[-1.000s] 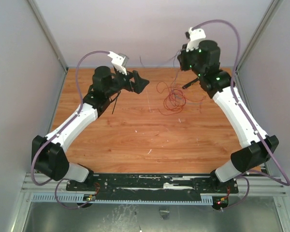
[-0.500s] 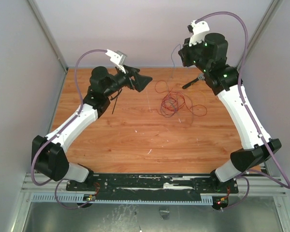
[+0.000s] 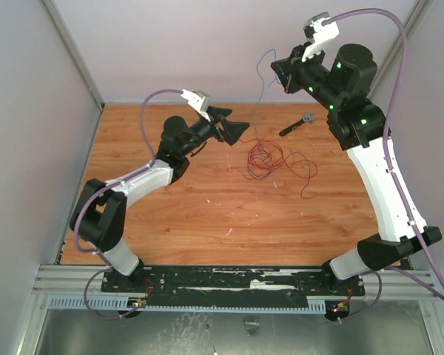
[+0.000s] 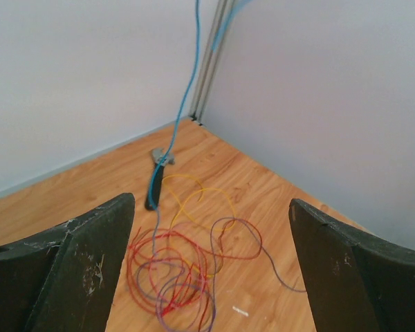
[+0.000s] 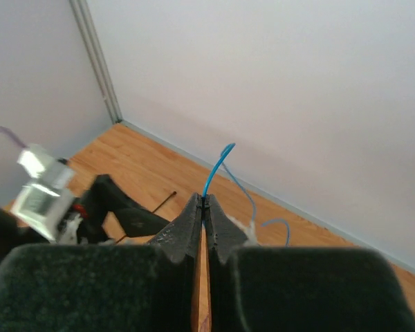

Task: Zip-tie the wires
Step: Untie the cable at the center of the board.

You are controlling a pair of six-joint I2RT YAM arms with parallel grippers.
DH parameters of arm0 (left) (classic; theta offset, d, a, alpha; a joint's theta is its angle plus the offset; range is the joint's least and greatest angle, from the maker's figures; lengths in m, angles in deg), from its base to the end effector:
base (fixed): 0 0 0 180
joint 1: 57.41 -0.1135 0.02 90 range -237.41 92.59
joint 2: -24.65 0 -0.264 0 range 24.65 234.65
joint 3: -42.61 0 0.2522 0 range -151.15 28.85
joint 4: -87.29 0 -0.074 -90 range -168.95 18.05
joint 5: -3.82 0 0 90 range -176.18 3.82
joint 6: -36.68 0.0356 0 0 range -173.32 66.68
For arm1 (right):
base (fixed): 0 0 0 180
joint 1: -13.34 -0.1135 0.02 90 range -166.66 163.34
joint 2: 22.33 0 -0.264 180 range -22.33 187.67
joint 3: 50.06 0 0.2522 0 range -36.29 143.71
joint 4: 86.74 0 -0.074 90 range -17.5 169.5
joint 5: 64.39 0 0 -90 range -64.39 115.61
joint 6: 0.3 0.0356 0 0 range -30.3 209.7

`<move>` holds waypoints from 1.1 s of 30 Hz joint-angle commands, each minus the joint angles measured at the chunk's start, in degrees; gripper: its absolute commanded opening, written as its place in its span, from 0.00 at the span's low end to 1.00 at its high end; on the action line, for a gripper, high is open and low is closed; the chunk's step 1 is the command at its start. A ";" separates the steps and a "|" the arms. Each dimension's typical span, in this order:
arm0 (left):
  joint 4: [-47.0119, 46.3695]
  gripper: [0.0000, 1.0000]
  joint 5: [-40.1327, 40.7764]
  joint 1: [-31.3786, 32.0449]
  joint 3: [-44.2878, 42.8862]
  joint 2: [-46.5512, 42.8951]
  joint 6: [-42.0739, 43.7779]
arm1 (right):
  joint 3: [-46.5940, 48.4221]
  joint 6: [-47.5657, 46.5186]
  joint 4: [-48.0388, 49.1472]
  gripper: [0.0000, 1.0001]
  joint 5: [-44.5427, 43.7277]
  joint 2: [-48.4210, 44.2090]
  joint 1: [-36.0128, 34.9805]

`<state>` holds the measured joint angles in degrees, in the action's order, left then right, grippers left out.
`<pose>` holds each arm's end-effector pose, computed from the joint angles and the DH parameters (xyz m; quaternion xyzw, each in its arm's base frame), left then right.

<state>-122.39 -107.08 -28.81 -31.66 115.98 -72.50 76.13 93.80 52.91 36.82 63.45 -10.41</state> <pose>0.3204 -0.1892 0.3269 0.1916 0.6010 -0.4145 0.6559 0.2732 0.1278 0.5404 -0.1881 0.6813 0.2364 0.6668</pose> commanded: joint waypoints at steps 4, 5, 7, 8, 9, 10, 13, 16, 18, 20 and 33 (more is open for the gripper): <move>-8.59 0.99 4.45 4.41 -6.39 11.15 5.63 | -2.21 3.03 3.31 0.00 5.96 -6.54 -0.24; -8.58 0.98 5.64 4.82 -6.93 12.47 6.48 | -2.43 3.14 3.40 0.00 6.23 -7.15 -0.25; -8.52 0.98 8.60 5.46 -8.01 15.13 7.65 | -2.91 3.20 3.47 0.00 6.31 -8.34 -0.19; -8.44 0.98 9.88 5.69 -8.35 16.12 8.14 | -3.18 3.20 3.51 0.00 6.09 -8.87 -0.24; -8.23 0.98 11.14 5.84 -8.51 17.03 8.46 | -3.52 3.12 3.47 0.00 5.88 -9.42 -0.20; -8.04 0.98 12.27 5.97 -8.56 17.68 8.64 | -3.91 2.97 3.43 0.00 5.29 -9.93 -0.21; -7.55 0.93 12.95 5.94 -8.33 19.43 9.06 | -4.78 2.44 3.32 0.00 3.17 -11.38 -0.24; -7.66 0.85 11.27 6.01 -8.59 21.22 8.55 | -5.38 2.45 3.38 0.00 2.36 -12.71 -0.29; -7.88 0.79 10.29 5.94 -9.15 22.53 7.62 | -5.73 2.57 3.57 0.00 2.09 -13.31 -0.19; -7.78 0.67 9.80 5.94 -9.76 23.64 6.92 | -5.98 2.46 3.69 0.00 1.39 -13.88 -0.25; 10.73 0.00 12.76 3.48 -5.23 10.31 13.80 | -12.30 0.63 -5.16 0.00 -12.67 -14.58 0.52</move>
<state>-122.74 -96.11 -23.82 -36.34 135.59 -62.89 67.06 95.63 53.10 32.27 49.09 -10.35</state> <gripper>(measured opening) 0.023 0.006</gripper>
